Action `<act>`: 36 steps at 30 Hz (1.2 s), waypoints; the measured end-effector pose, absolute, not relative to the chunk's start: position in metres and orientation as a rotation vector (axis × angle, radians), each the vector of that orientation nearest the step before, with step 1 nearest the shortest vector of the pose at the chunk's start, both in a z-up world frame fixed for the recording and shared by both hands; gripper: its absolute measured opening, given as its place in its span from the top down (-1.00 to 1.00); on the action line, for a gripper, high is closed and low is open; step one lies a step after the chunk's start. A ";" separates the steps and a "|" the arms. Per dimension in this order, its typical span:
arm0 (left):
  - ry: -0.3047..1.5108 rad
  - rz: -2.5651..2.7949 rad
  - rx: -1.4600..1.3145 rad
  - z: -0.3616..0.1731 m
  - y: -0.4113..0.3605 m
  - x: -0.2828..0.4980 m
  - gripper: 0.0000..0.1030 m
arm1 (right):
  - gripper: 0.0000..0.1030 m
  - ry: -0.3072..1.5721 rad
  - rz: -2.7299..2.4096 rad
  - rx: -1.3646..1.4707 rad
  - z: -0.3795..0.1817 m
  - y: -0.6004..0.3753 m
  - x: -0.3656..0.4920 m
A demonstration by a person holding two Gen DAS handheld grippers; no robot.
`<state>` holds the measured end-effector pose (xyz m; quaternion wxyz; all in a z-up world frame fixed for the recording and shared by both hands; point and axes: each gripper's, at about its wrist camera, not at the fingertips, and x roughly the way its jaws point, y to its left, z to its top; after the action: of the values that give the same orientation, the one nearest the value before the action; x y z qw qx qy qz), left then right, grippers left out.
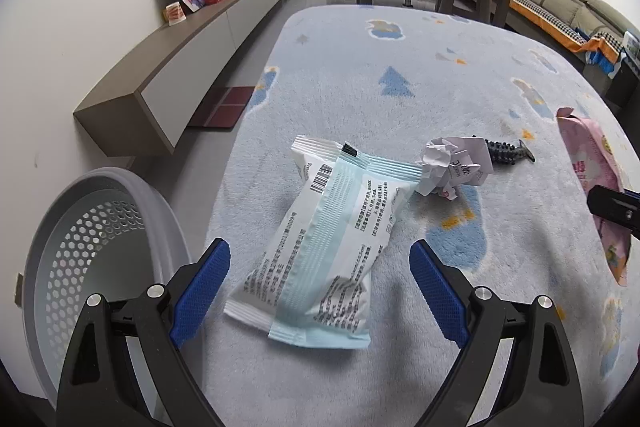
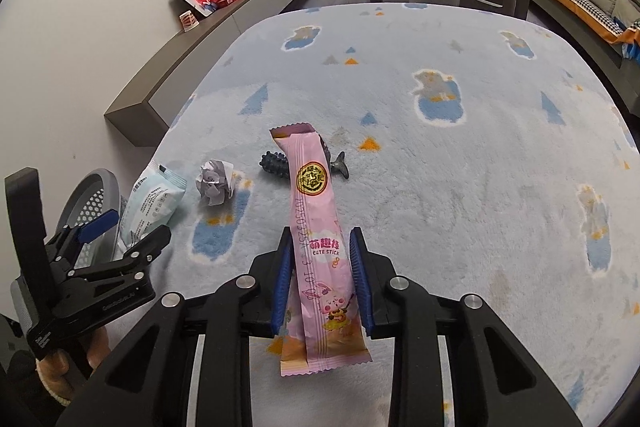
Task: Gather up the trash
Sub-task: 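Close the left gripper on the white-blue wet-wipe packet while the right holds the wrapper, then carry the wipe packet and pink wrapper over the grey basket with both grippers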
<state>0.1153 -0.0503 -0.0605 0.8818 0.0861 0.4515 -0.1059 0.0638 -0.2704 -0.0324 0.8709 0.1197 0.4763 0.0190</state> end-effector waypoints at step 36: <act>0.810 -0.186 0.133 -0.014 0.002 0.082 0.01 | 0.47 0.967 0.066 0.210 -0.028 -0.239 0.055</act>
<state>0.0822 0.0016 -0.0144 0.9128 0.0643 0.3931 -0.0903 0.0553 -0.2392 -0.0275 0.8796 0.1008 0.4637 0.0317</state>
